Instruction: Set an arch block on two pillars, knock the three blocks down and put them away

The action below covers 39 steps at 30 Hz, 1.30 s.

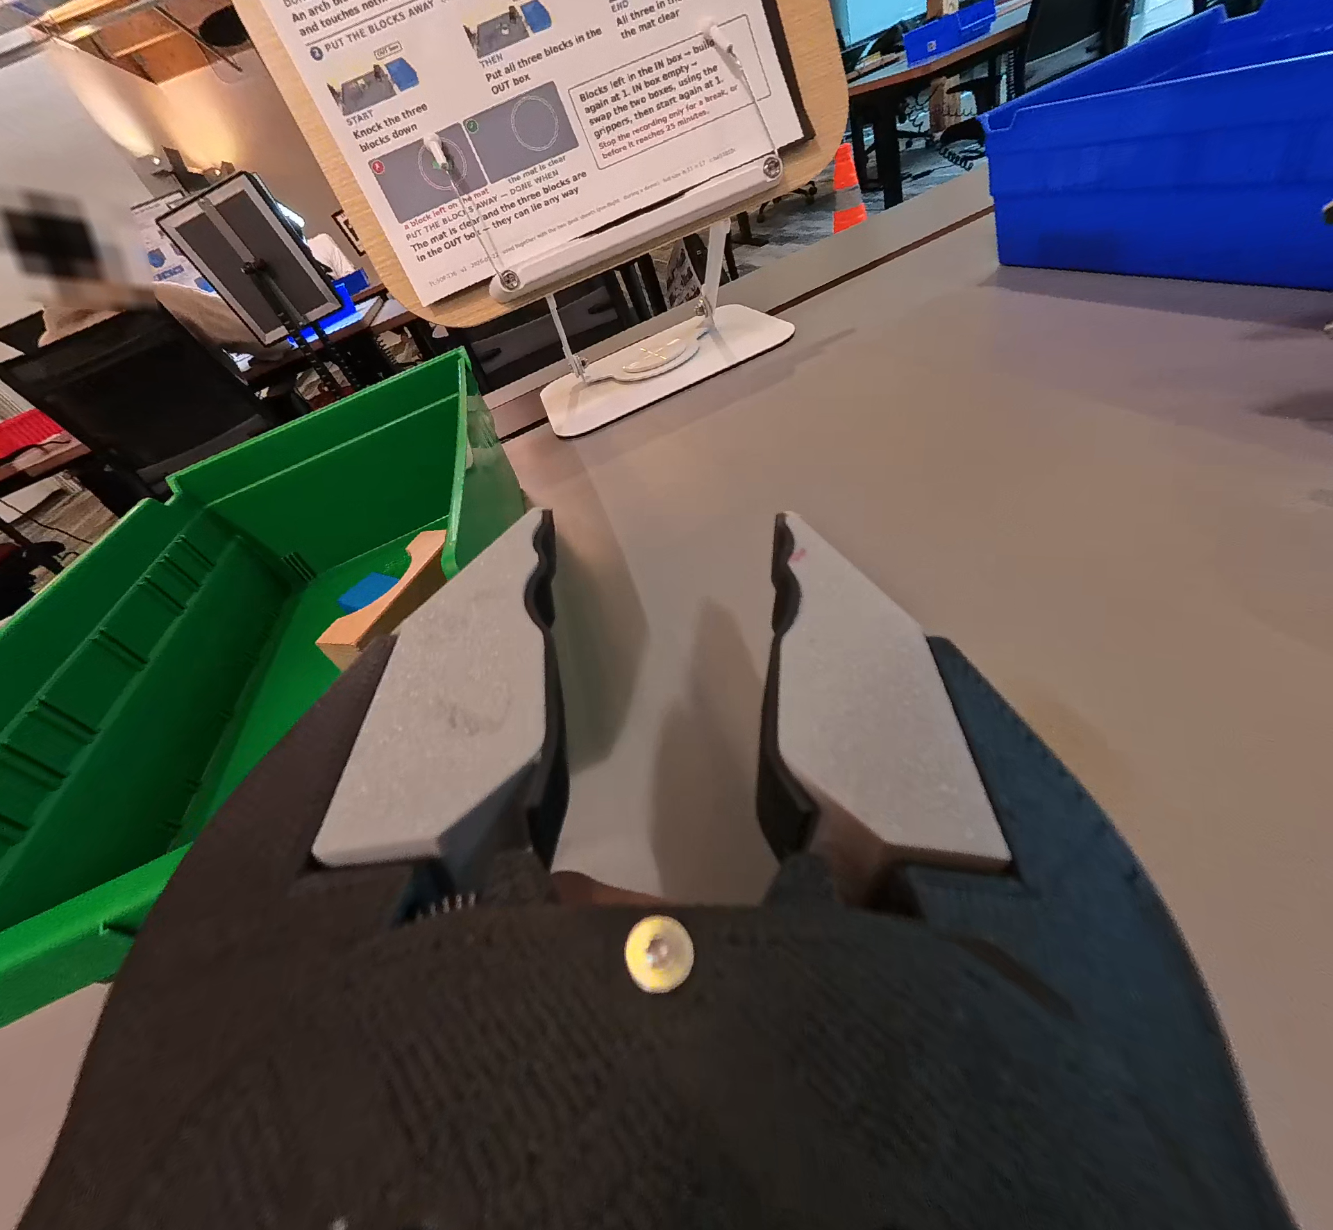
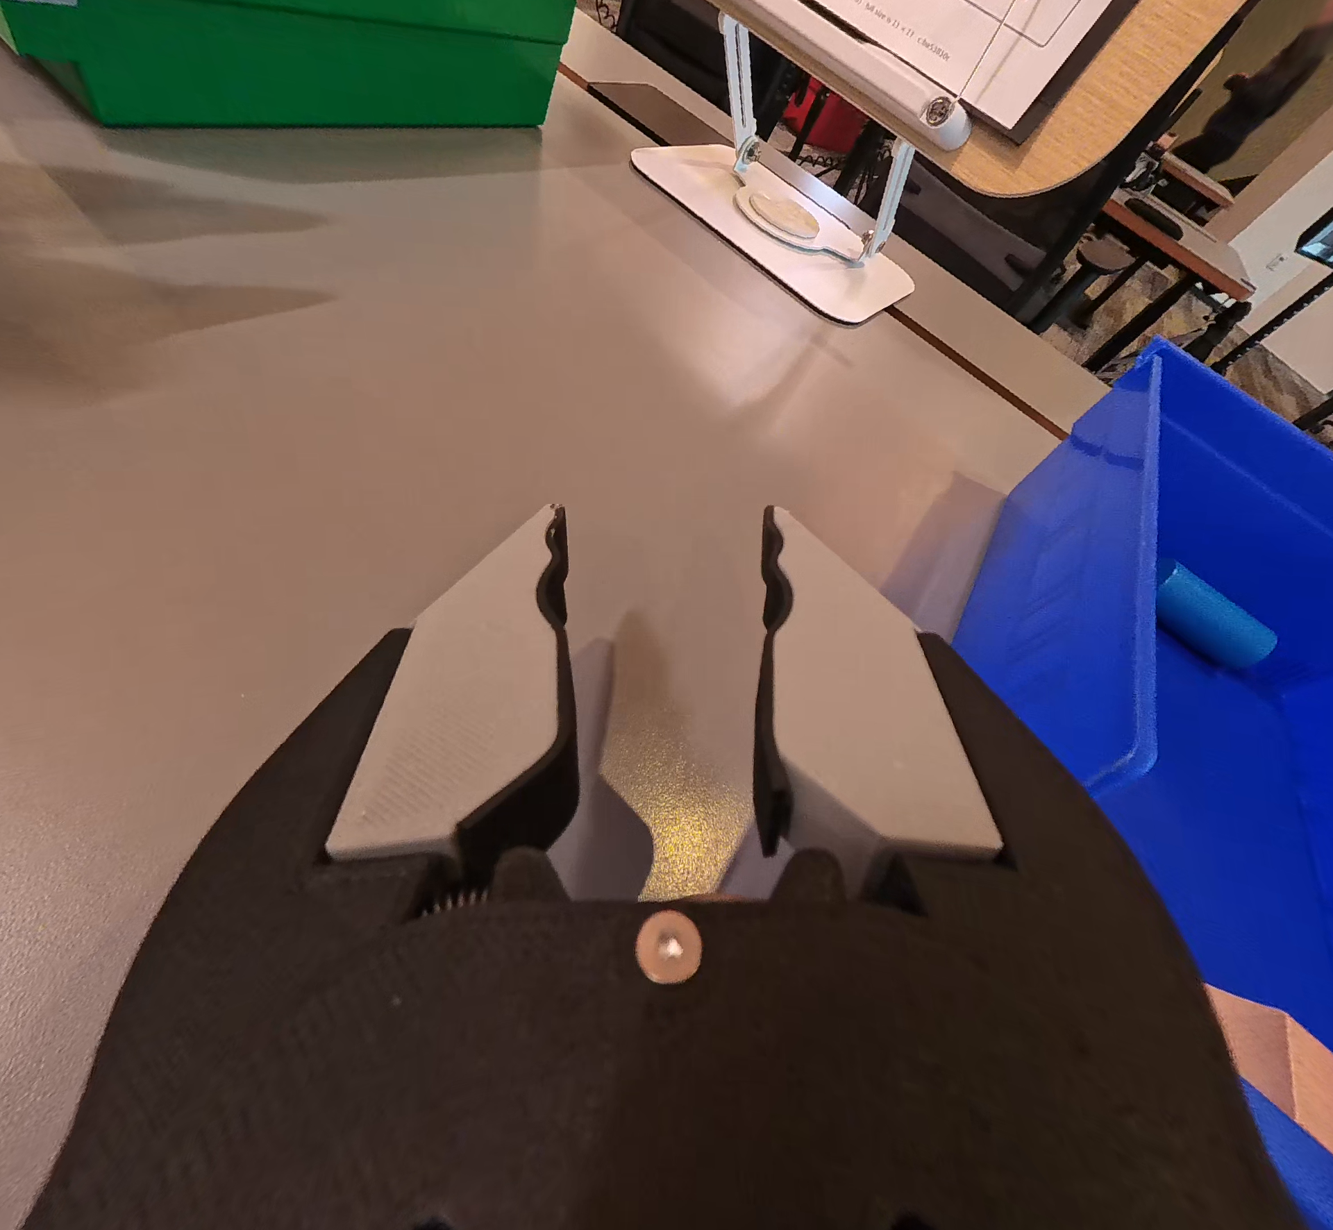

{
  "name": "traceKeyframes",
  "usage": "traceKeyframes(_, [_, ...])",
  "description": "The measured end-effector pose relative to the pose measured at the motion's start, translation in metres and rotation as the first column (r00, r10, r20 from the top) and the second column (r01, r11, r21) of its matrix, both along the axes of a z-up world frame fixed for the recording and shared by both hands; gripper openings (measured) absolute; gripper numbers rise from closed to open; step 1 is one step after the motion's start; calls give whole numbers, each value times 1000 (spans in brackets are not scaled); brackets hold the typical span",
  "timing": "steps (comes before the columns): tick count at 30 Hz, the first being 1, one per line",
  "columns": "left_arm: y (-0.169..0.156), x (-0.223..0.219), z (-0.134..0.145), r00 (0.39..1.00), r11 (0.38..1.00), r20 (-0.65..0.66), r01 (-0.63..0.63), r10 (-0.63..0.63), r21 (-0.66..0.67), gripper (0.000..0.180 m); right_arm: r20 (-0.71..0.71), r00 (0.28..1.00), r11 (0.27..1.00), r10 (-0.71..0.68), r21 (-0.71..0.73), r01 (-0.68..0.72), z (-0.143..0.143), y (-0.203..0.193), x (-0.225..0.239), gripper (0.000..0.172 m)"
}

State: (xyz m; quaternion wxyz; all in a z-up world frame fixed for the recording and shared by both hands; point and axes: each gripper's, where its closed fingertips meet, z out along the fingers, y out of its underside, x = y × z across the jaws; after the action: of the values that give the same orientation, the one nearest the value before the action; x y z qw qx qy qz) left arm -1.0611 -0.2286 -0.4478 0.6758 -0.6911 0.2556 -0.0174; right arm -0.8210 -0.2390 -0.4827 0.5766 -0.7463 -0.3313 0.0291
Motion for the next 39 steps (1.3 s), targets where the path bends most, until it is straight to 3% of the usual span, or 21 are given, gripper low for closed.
traceKeyframes(19, [-1,1,0,1000,1000,-25,-7,7,18,58,17,1000,1000,2,2,-3,-1,0,-1,52])
traceKeyframes(23, [7,-43,15,981,981,75,-185,180,63,40,4,1000,1000,6,-1,-6,0,0,-1,52])
traceKeyframes(30, [5,-100,50,942,967,238,-251,236,38,47,18,1000,1000,11,0,-11,-2,-1,-3,52])
traceKeyframes(39, [15,-140,28,917,954,286,-231,279,-191,61,20,1000,1000,11,1,-11,-2,-1,-3,52])
